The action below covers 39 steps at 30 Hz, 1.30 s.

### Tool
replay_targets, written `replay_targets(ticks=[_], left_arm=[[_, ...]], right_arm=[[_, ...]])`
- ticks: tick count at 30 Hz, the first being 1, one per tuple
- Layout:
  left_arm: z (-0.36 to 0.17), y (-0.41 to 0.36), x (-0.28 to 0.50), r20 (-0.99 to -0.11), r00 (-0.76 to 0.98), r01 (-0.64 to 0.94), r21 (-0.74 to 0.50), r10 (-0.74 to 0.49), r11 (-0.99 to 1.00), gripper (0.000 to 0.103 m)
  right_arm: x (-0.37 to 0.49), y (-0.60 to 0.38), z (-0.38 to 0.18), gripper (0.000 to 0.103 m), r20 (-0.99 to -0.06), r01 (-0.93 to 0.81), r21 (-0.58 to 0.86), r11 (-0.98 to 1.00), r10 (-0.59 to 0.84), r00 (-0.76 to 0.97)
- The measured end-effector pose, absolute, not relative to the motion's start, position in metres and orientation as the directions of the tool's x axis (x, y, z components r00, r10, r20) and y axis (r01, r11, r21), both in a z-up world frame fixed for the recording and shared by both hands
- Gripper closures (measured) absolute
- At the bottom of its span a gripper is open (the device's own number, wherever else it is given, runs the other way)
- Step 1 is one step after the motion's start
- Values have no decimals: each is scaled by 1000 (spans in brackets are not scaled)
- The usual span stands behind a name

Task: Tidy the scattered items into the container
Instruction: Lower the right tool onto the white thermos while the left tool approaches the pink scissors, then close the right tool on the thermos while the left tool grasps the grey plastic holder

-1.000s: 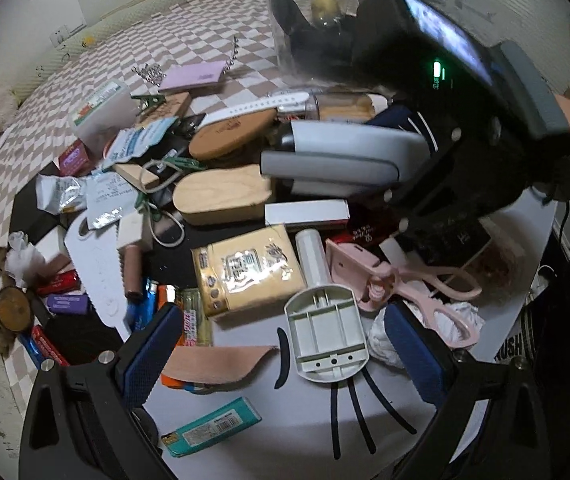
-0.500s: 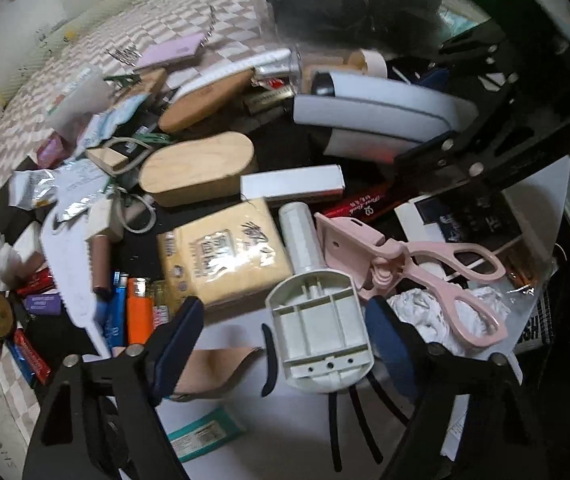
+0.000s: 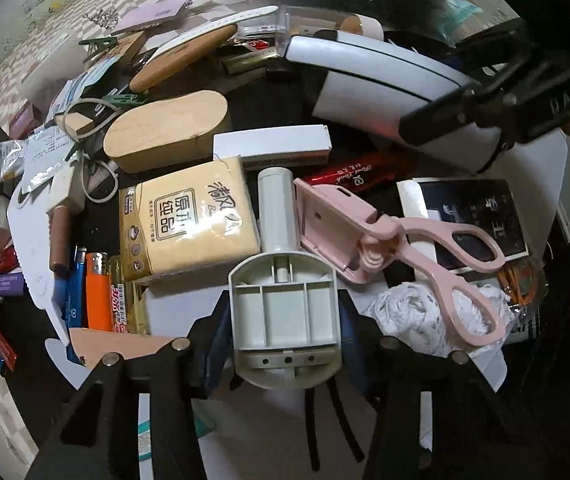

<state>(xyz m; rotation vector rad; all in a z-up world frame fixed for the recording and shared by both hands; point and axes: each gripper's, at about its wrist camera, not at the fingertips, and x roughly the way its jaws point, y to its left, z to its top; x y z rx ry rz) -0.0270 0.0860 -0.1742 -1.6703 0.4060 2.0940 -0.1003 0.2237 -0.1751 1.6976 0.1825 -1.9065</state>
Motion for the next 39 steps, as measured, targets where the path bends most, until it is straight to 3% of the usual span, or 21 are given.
replay_targets(ticks=[23, 39], left_arm=[[-120, 70, -31, -925, -320, -464, -37, 207, -885, 57], [-90, 53, -43, -890, -410, -396, -22, 199, -918, 57]], right_arm=[[-98, 232, -145, 35, -814, 259, 564, -784, -580, 15], [-104, 234, -114, 35, -740, 191, 651, -735, -670, -61]])
